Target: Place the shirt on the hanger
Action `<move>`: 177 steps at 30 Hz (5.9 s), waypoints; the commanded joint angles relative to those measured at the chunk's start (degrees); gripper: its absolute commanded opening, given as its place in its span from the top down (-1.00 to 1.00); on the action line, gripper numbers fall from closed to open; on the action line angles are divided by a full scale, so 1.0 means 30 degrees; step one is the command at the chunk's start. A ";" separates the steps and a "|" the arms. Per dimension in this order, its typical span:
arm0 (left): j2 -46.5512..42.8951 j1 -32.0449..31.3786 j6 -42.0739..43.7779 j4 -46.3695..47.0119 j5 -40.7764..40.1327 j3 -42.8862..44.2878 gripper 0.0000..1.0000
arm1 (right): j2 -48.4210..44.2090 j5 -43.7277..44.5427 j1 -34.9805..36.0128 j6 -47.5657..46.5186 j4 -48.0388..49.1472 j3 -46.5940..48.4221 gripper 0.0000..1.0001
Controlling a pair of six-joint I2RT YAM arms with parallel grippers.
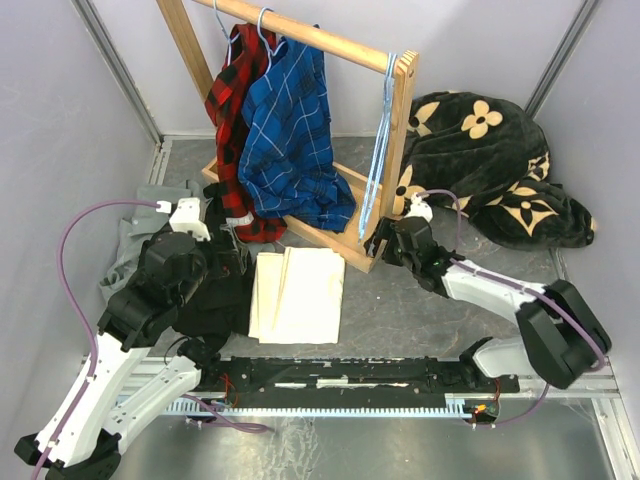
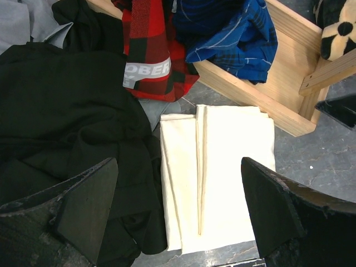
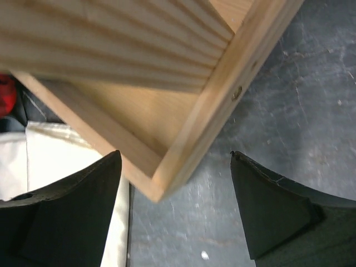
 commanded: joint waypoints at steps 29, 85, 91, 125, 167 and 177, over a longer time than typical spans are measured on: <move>0.0254 0.0109 -0.0779 0.0316 0.0697 0.0103 -0.94 | 0.4095 -0.4728 -0.6543 -0.3300 0.3180 0.5610 -0.82; 0.6057 0.6409 -0.4663 0.3524 -0.1007 -0.1589 0.95 | -1.7361 0.1991 0.3340 0.1436 -1.4642 -0.1595 -0.81; 0.4749 0.6390 -0.1872 0.0932 -0.2301 0.4273 0.95 | -1.7902 0.2359 0.3338 0.1647 -1.5271 -0.0823 -0.80; 0.9571 -1.2639 -0.5188 0.1166 -0.9122 0.9036 -0.20 | -1.9842 0.4017 0.3337 0.1994 -1.8122 0.0661 -0.86; -0.2009 0.2342 -0.1048 -0.2007 -0.3852 0.7923 -0.74 | 1.4656 0.1859 1.2070 -0.7475 -0.1814 2.0799 -0.95; -0.2140 0.1983 -0.1001 -0.2378 -0.4012 0.8354 -0.73 | 2.0781 -0.1326 1.1173 -0.7873 -0.6270 2.8058 -0.88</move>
